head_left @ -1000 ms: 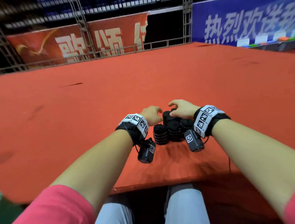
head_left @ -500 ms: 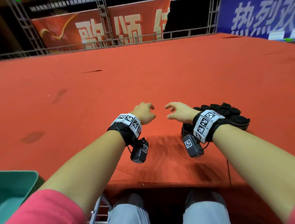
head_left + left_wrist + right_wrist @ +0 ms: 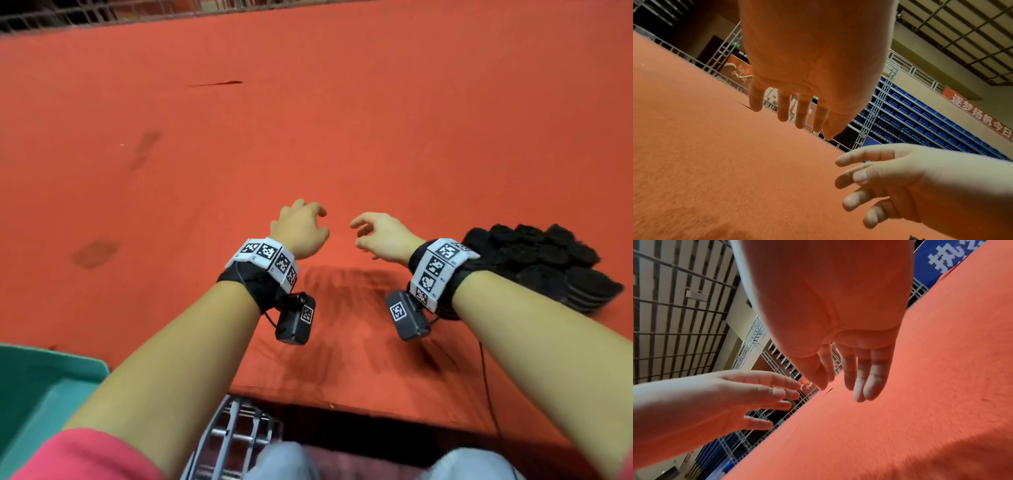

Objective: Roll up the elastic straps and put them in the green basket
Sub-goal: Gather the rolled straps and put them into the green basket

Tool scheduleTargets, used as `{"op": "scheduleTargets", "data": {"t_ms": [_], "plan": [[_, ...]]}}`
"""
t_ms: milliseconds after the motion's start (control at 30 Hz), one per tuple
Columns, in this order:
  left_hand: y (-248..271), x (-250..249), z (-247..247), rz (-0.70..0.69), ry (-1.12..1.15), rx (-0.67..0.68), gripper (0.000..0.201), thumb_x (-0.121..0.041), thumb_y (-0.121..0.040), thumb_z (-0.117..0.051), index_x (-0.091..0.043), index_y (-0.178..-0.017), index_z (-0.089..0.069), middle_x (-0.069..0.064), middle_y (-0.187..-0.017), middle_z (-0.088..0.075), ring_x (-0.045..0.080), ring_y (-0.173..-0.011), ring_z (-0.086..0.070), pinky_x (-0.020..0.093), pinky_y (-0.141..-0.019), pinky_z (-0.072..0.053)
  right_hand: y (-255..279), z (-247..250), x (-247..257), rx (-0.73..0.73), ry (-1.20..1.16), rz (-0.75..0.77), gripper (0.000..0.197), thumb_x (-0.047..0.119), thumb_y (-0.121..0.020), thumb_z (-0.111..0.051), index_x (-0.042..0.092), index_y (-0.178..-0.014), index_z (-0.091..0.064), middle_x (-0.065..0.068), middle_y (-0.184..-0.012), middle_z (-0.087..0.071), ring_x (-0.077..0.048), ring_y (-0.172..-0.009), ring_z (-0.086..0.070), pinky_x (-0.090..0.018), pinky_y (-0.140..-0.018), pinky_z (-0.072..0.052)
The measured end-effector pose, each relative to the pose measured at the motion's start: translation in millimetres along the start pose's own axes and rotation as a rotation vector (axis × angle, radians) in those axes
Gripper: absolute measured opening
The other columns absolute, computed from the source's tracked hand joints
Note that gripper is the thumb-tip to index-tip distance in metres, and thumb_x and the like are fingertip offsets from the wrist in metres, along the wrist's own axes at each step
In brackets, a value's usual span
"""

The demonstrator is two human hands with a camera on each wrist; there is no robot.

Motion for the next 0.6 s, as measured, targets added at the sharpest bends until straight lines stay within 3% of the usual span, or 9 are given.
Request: {"op": "scheduleTargets", "data": {"t_ms": [200, 433, 600], "plan": [[58, 23, -11, 0.013, 0.009, -0.070, 0.043, -0.034, -0.092, -0.055, -0.027, -0.134, -0.054, 0.006, -0.139, -0.044, 0.033, -0.130, -0.038, 0.049, -0.104, -0.038, 34, -32, -2, -0.021, -0.035, 0.030, 0.037, 0.003, -0.086, -0.058, 0.019, -0.120, -0.062, -0.004, -0.101, -0.062, -0.022, -0.072, -0.064, -0.036, -0.062, -0.059], [194, 37, -14, 0.008, -0.063, -0.110, 0.043, -0.035, -0.092, -0.056, -0.028, -0.135, -0.053, 0.004, -0.142, -0.042, 0.032, -0.133, -0.035, 0.050, -0.106, -0.035, 153, -69, -7, -0.069, -0.079, 0.020, 0.037, 0.003, -0.088, -0.057, 0.015, -0.123, -0.059, -0.009, -0.105, -0.064, -0.022, -0.071, -0.061, -0.034, -0.059, -0.056], [266, 69, -11, 0.055, -0.110, -0.107, 0.041, -0.035, -0.092, -0.056, -0.031, -0.133, -0.054, 0.000, -0.145, -0.040, 0.029, -0.135, -0.034, 0.051, -0.105, -0.033, 207, -108, 11, -0.059, -0.130, -0.002, 0.037, 0.004, -0.087, -0.056, 0.017, -0.121, -0.059, -0.008, -0.099, -0.065, -0.020, -0.071, -0.061, -0.029, -0.057, -0.053]]}}
Point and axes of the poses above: each hand's wrist, its own y-axis away from the middle knuckle, its own z-axis out of the back of the hand, x = y × z, the point moved 9 cm from there along -y, towards the middle knuckle
